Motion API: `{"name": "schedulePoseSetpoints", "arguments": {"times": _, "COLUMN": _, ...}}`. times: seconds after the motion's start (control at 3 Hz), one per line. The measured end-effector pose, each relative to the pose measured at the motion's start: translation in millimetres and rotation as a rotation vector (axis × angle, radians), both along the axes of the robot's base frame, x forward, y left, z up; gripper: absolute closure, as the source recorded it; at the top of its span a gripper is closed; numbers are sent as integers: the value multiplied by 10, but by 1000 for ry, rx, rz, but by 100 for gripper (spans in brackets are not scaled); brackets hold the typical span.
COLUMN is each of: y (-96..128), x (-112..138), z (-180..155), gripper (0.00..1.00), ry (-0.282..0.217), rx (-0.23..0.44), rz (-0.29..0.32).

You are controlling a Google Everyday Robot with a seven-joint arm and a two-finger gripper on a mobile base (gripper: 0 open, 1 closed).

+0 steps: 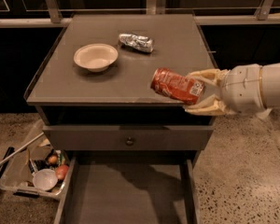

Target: Pick coke can from middle drawer and place on counter

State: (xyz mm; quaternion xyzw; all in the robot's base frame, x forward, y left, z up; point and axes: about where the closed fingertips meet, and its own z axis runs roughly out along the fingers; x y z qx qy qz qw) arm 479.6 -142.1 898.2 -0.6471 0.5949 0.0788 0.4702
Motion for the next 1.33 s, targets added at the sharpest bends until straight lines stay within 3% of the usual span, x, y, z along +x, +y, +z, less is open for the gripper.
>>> {"name": "schedulePoseSetpoints", "arguments": {"times": 0.33, "y": -92, "x": 539, "z": 55, "gripper": 100, "ry": 48, "rx": 40, "rz": -28}}
{"name": "schedulePoseSetpoints", "arguments": {"times": 0.67, "y": 12, "x": 1033, "z": 62, "gripper": 100, "ry": 91, "rx": 113, "rz": -11}}
{"name": "schedulePoseSetpoints", "arguments": {"times": 1.0, "y": 180, "x": 1334, "z": -25, "gripper": 100, "ry": 142, "rx": 162, "rz": 6}}
{"name": "schedulePoseSetpoints", "arguments": {"times": 1.33, "y": 347, "x": 1434, "z": -166, "gripper": 100, "ry": 208, "rx": 138, "rz": 26}}
